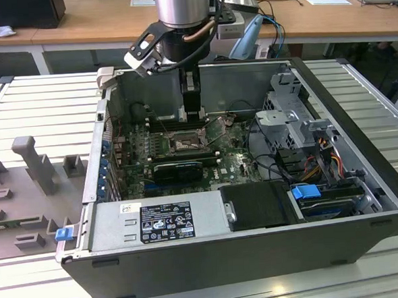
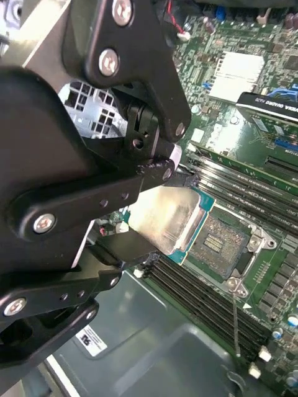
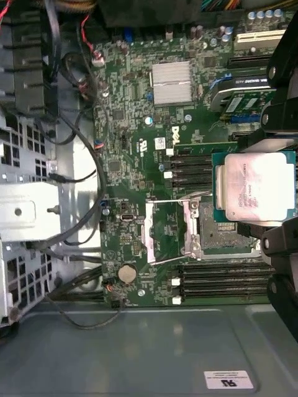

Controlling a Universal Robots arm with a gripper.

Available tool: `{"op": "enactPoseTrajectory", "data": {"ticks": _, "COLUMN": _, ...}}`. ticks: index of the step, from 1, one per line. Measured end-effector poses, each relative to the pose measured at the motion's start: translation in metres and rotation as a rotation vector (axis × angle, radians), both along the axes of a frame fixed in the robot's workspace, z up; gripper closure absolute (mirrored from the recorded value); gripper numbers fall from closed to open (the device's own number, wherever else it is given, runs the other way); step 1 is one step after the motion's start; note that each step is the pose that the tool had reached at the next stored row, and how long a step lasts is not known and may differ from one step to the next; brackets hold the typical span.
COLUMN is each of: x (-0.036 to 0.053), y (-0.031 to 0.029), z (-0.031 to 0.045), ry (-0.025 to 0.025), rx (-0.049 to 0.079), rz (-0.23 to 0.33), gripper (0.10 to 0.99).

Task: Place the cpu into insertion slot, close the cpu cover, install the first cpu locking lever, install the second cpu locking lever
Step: 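Place the cpu into insertion slot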

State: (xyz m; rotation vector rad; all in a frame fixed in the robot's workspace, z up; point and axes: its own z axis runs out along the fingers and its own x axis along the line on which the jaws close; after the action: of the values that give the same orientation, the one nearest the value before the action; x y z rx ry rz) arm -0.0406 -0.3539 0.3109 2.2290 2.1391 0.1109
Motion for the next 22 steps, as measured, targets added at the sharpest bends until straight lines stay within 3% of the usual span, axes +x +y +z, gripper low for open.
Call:
{"op": "enactPoseTrajectory", "data": {"ticks": 2, "x": 0.0000, "y": 0.0000, "z": -0.0040, "ry": 0.0010, "rx": 0.000, "rz": 0.048, "gripper": 0.561}}
{"op": "enactPoseTrajectory", "data": {"ticks": 5, "x": 0.0000, "y": 0.0005, "z": -0.0066, "ry": 0.0011, "rx": 0.000, "rz": 0.063, "gripper": 0.561}}
{"op": "enactPoseTrajectory", "data": {"ticks": 22, "x": -0.0009, "y": 0.0031, "z": -0.0292, "ry": 0.0014, "rx": -0.004, "rz": 0.073, "gripper": 0.561}}
